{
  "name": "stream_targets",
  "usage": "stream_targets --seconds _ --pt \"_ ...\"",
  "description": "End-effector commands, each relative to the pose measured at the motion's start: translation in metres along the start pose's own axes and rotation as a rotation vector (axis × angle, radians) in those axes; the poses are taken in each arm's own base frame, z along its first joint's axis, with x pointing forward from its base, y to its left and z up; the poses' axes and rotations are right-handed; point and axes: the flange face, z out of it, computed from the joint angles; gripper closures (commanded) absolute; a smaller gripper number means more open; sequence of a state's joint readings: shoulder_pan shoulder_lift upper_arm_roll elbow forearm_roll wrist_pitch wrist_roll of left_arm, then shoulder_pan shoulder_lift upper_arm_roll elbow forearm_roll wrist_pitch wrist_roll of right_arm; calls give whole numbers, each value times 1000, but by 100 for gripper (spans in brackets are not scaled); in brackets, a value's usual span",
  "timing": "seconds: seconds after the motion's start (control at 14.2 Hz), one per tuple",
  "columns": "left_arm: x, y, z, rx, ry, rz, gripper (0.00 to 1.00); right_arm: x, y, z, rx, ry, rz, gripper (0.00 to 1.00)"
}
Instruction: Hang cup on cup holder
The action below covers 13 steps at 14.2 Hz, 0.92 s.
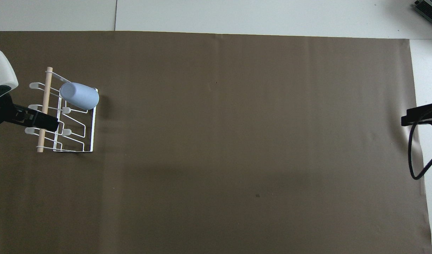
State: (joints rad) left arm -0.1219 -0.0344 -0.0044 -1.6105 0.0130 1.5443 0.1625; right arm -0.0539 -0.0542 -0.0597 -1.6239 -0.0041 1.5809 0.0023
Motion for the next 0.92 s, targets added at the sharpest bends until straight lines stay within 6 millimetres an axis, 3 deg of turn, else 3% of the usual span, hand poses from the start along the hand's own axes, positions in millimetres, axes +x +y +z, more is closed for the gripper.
stream_targets --seconds 0.0,0.56,0.85 --pt "-5 4 -2 -16 -4 -20 0 -5 1 -2 -14 18 -14 0" --pt "-7 3 -3 -22 -17 -14 0 -13 -11 -8 3 0 2 0" --pt "-4 5 -5 -18 10 -15 0 -12 -3 -8 -5 1 2 0"
